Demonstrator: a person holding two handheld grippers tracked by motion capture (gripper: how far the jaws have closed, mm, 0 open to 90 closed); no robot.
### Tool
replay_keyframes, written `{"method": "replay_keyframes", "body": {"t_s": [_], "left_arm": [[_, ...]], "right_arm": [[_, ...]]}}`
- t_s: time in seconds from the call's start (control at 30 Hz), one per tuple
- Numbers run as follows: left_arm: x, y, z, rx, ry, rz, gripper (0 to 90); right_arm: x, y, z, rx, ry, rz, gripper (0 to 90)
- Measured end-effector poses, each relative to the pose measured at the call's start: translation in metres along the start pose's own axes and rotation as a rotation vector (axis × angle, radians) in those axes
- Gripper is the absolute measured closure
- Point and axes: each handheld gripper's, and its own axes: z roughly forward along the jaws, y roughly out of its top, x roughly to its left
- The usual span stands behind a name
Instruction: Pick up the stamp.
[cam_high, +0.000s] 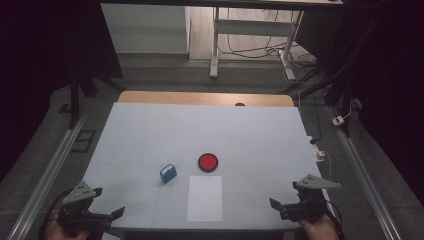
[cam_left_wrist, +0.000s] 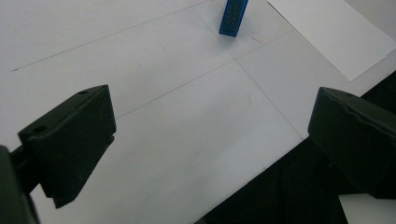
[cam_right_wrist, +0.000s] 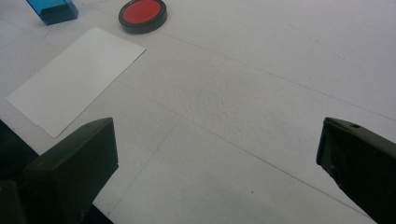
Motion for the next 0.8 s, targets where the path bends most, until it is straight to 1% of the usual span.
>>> {"method": "replay_keyframes", "body": {"t_s": [0.17,0.3,0.43,0.53,0.6,0.63,0.8], "left_arm": [[-0.0001,0.0008,0.0012,0.012,0.006,0.001,1.8],[0.0000,0.0008,0.0012,0.012,0.010,-0.005,1.9],[-0.0002,0.0010,0.0011,0.013,0.008,-0.002,0.6],[-0.0014,0.0016,0.0002,0.001,0.017,0.005,0.1],[-0.0018,0.0021,0.0001,-0.002,0.016,0.008,0.1],[-0.0031,0.0029,-0.0002,-0.012,0.023,0.017,0.1],[-0.0048,0.0046,0.0001,-0.022,0.021,0.030,0.0]], "right_arm": [[0.0005,0.0001,0.0000,0.004,0.005,-0.006,0.0],[0.0008,0.0000,0.0004,0.006,0.012,-0.012,0.0],[0.0011,0.0001,0.0007,0.007,0.011,-0.018,0.0],[0.0010,0.0001,0.0008,0.008,0.012,-0.016,0.0],[0.0008,0.0002,0.0008,0.008,0.014,-0.015,0.0],[0.0008,0.0002,0.0009,0.008,0.014,-0.015,0.0],[0.0009,0.0002,0.0011,0.010,0.016,-0.016,0.0]]}}
